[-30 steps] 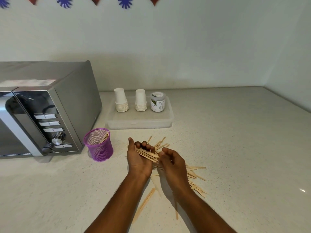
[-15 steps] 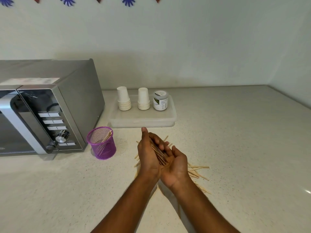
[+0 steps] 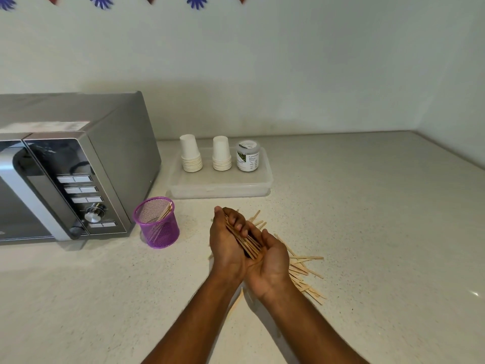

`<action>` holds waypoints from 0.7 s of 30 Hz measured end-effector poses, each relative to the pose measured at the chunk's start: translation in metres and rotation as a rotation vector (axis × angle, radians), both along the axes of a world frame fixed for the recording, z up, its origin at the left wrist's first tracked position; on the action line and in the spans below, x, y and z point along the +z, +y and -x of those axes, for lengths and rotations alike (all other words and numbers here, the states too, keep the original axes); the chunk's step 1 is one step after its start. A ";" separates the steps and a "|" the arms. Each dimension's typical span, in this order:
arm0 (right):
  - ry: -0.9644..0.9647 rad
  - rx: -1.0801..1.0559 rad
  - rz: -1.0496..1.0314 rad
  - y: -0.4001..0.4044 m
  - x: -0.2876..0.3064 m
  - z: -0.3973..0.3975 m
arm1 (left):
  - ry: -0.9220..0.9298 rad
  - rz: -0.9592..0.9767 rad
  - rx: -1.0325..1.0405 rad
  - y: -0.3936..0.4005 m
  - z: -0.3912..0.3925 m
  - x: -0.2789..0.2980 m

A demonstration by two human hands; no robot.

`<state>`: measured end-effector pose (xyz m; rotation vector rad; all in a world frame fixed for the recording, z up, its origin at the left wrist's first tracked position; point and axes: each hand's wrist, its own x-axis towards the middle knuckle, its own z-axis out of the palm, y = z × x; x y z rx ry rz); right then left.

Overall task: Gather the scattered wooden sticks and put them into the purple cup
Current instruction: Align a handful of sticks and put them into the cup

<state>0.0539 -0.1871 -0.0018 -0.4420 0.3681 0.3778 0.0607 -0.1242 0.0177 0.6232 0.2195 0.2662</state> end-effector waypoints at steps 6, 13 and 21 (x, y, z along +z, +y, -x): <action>0.001 -0.022 -0.005 0.000 0.000 -0.001 | -0.010 -0.057 -0.021 -0.004 0.009 0.005; -0.045 0.009 0.002 0.001 0.001 0.007 | -0.046 -0.037 0.010 0.000 0.010 0.005; -0.544 0.040 0.743 -0.015 -0.010 0.023 | 0.034 0.037 0.174 0.036 -0.001 0.001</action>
